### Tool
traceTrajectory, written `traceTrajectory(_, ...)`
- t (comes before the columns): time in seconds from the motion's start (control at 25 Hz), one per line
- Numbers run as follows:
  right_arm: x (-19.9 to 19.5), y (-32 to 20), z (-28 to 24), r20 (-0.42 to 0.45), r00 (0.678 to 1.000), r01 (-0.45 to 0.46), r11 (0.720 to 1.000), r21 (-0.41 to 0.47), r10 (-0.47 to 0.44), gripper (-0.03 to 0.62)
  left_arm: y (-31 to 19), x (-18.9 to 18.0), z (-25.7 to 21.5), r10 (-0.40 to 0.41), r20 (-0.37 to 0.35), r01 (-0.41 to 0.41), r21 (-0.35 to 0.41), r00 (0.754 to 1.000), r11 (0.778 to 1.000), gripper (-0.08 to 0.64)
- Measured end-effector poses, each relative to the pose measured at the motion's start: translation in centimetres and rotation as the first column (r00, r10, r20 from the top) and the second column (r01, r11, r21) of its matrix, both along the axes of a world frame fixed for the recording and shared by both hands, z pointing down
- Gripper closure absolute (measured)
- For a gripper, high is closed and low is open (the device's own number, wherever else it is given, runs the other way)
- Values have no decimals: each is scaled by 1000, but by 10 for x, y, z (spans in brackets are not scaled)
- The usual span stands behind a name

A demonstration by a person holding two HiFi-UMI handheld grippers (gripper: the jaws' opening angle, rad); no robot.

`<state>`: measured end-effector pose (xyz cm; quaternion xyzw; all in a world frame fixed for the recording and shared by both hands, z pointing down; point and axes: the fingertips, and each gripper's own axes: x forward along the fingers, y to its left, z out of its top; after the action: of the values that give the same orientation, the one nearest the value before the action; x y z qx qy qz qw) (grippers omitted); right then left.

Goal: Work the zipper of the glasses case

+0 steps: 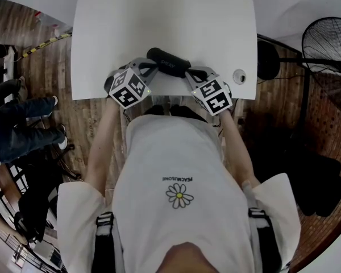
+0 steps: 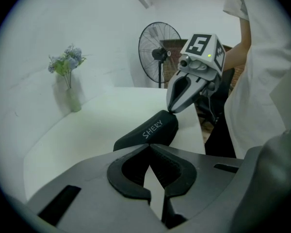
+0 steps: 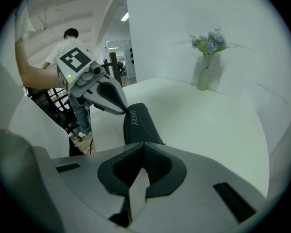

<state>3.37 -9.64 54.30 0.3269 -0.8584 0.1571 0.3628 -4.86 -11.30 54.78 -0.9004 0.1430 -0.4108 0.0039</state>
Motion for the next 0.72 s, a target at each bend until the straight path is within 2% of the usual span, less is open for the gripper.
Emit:
traceTrajectory(0.12, -15, 6, 0, 23, 999, 31, 999, -20, -31, 584, -20, -4, 0, -27, 16, 27, 31, 999, 999, 543)
traceTrajectory(0.44, -45, 2, 2, 61, 996, 61, 997, -47, -58, 584, -67, 6, -1, -93, -3, 93, 41, 996, 995, 543)
traceTrajectory(0.72, -58, -7, 0, 75, 995, 65, 997, -50, -61, 584, -87, 16, -5, -68, 22, 66, 67, 997, 996, 543)
